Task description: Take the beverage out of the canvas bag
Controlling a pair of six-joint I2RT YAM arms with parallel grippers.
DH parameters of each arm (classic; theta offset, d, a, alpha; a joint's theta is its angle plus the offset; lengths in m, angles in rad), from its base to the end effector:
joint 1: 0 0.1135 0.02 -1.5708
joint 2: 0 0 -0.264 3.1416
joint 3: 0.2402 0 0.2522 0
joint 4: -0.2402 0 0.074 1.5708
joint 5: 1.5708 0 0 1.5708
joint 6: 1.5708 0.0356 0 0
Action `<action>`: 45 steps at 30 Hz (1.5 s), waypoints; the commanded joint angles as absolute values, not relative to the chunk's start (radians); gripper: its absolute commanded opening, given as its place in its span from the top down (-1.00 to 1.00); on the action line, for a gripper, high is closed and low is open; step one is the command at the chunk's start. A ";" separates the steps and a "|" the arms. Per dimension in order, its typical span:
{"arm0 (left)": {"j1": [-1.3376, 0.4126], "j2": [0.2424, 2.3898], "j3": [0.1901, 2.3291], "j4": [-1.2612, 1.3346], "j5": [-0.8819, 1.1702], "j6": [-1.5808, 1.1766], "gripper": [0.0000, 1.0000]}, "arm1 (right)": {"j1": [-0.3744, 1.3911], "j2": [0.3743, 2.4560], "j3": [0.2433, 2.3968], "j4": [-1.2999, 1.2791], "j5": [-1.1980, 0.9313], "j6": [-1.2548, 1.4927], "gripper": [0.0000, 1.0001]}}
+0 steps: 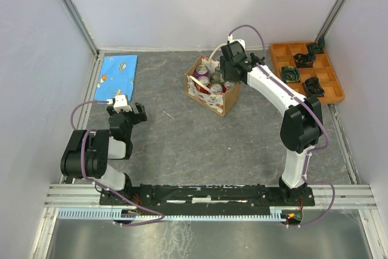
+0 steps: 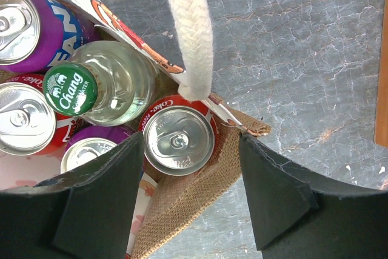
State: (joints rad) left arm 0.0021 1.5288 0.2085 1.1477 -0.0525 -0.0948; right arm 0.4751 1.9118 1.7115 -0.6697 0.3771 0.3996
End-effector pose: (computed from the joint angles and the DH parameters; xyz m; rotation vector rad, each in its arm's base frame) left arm 0.2357 0.0024 0.1360 -0.1228 1.7389 -0.0222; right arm 0.3878 0.1847 0.2905 0.0753 2.3604 -0.0426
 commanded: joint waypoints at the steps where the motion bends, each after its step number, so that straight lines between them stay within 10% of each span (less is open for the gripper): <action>1: -0.003 1.518 0.231 1.186 -0.076 -0.031 -0.99 | 0.453 1.924 1.738 -0.712 0.404 0.397 -0.44; 45: -0.003 1.518 0.231 1.185 -0.075 -0.031 -0.99 | 0.474 2.103 1.613 -0.832 0.418 0.367 -0.34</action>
